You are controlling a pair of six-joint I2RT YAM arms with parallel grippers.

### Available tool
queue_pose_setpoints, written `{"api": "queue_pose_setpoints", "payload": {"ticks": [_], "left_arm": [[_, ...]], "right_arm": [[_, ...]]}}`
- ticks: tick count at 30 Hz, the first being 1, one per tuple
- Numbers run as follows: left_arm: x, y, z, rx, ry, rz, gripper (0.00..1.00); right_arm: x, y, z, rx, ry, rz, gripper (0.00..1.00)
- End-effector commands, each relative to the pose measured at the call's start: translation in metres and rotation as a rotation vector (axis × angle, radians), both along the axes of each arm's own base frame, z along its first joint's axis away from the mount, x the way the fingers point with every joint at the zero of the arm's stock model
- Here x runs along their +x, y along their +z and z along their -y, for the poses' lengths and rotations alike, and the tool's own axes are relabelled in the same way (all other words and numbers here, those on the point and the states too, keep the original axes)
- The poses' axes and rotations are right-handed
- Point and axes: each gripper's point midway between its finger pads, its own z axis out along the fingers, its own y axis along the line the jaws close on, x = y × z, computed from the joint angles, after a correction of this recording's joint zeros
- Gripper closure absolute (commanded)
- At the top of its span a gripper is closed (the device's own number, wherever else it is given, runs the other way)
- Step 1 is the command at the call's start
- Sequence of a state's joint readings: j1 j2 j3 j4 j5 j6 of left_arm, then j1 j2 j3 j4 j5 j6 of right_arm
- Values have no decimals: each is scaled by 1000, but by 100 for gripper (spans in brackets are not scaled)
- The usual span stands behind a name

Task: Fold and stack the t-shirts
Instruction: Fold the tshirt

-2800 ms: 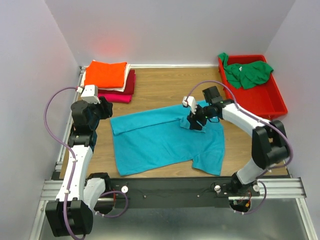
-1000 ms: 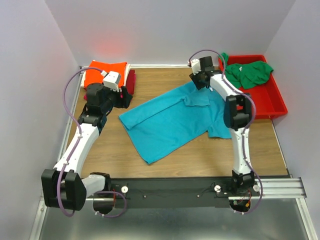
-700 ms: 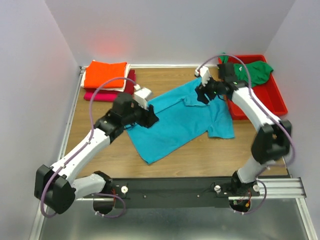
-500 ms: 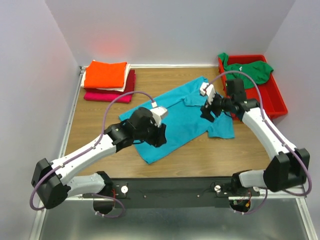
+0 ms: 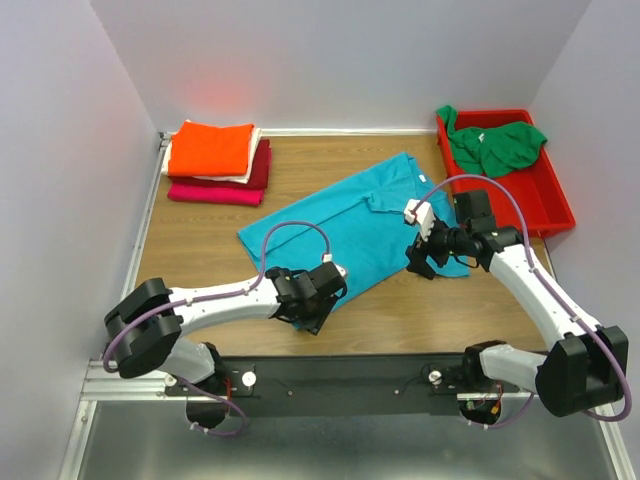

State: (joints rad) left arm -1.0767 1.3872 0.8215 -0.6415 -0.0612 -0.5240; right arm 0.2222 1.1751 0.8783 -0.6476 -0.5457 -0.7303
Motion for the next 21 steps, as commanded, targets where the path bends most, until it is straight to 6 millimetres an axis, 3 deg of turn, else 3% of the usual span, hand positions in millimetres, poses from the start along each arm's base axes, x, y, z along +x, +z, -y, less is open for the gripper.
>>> {"api": "queue_pose_setpoints", "payload": {"ticks": [1, 11, 15, 17, 21], "left_arm": [[11, -6, -12, 108, 45, 57, 48], [12, -31, -22, 186, 56, 56, 56], [9, -37, -28, 214, 68, 42, 74], [4, -39, -33, 226, 74, 25, 88], [-6, -27, -36, 214, 104, -10, 95]], "right_arm": [[-4, -4, 1, 6, -19, -39, 13], [-8, -4, 2, 10, -23, -44, 13], [-11, -5, 4, -3, -24, -47, 13], [-15, -6, 9, -33, -12, -46, 13], [-30, -17, 28, -166, 72, -31, 13]]}}
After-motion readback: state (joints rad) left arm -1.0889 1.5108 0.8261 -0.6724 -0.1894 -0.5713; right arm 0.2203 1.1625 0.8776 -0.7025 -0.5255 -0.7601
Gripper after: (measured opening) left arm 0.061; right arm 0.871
